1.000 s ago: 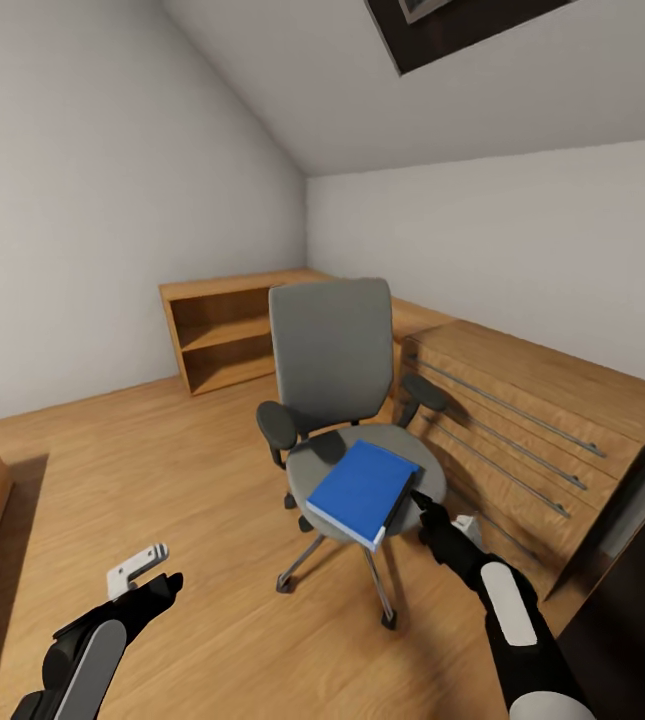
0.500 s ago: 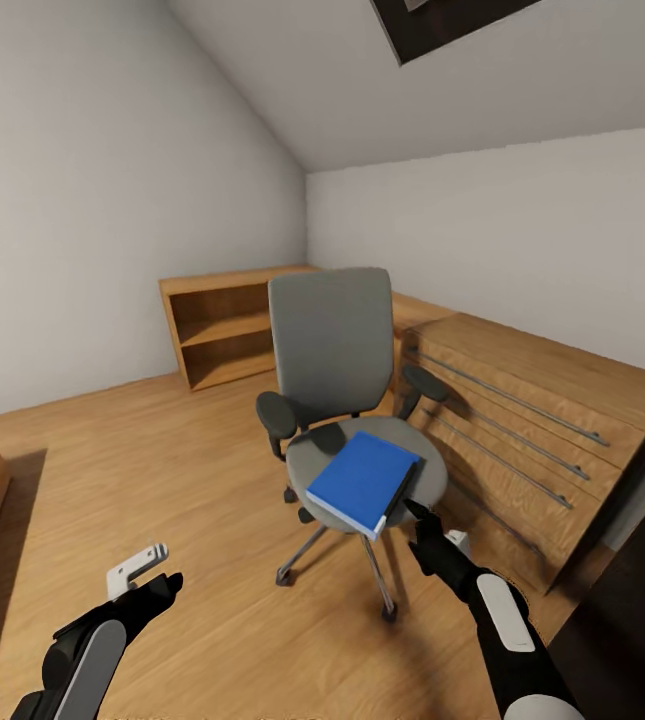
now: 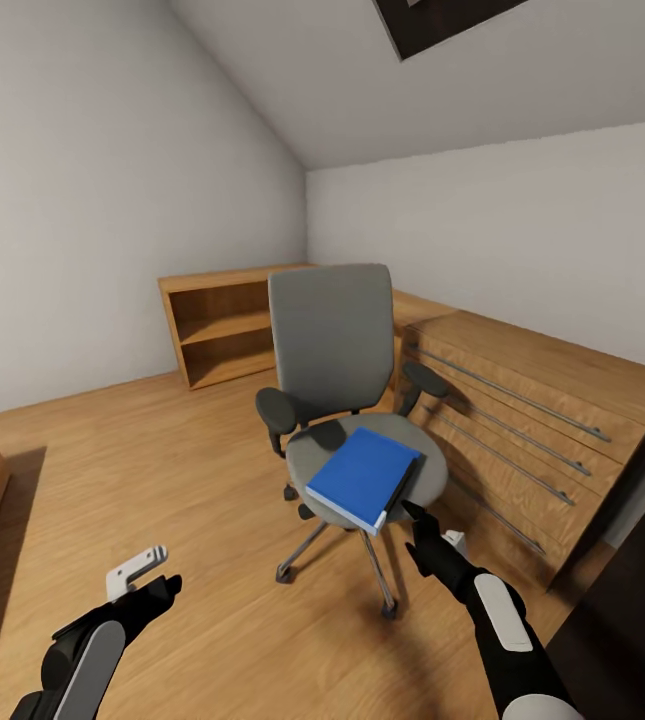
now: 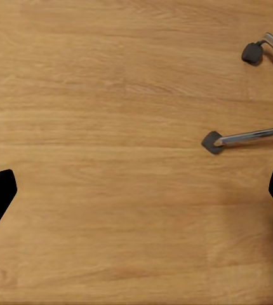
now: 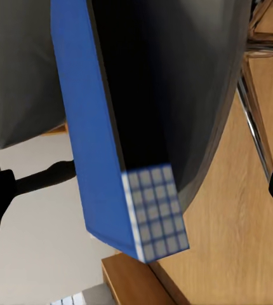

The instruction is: In the bedroom, organize the workspace by keeping the computer under the desk, ensuring the monitor is on the desk, placing the keyboard on the desk next to the monitor, placing the mouse on the desk next to the keyboard, moving the folder from the swivel chair onto the desk next to the mouse, stacking the notebook on top of the folder with the pen on top of the notebook, and positioning the swivel chair next to the desk.

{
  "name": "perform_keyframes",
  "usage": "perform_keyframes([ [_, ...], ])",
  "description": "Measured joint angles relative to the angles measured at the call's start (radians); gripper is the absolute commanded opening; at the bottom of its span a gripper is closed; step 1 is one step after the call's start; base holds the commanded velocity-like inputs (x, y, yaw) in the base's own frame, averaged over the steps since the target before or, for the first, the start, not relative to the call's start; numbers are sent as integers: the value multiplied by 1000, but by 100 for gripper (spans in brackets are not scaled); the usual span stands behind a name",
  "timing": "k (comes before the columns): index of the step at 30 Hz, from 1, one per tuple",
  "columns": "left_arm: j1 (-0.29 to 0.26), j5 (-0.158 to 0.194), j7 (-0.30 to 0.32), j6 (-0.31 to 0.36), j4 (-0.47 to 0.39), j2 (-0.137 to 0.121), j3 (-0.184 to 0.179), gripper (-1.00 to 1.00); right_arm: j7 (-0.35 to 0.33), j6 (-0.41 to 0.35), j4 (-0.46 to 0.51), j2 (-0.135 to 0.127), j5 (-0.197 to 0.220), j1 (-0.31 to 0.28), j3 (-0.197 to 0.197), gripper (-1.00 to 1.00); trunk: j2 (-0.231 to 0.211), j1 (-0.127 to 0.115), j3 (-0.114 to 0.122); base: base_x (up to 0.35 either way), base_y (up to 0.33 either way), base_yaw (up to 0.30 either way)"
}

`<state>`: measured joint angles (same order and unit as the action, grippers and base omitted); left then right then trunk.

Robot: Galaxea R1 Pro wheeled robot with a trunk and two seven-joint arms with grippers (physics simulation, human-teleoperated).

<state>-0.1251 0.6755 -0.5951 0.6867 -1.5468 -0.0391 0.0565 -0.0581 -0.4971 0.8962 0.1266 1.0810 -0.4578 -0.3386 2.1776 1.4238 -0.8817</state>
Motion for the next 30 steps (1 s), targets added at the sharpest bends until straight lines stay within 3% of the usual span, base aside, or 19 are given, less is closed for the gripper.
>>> perform_keyframes([
  [17, 0, -3, -2, -3, -1, 1, 1, 100, 39, 0, -16, 1, 0, 0, 0, 100, 0, 0, 0, 0, 0, 0],
  [25, 0, -3, -3, -3, -3, 3, 1, 100, 41, -1, -16, 1, -1, 0, 2, 100, 42, 23, -19, 0, 0, 0],
  [27, 0, -3, -3, -3, -3, 3, 1, 100, 40, -2, -16, 2, -1, 0, 17, 100, 42, 23, -19, 0, 0, 0],
  [30, 0, -3, -2, -3, -2, 3, 1, 100, 35, -2, -16, 1, 2, 0, 89, 100, 42, 23, -19, 0, 0, 0],
])
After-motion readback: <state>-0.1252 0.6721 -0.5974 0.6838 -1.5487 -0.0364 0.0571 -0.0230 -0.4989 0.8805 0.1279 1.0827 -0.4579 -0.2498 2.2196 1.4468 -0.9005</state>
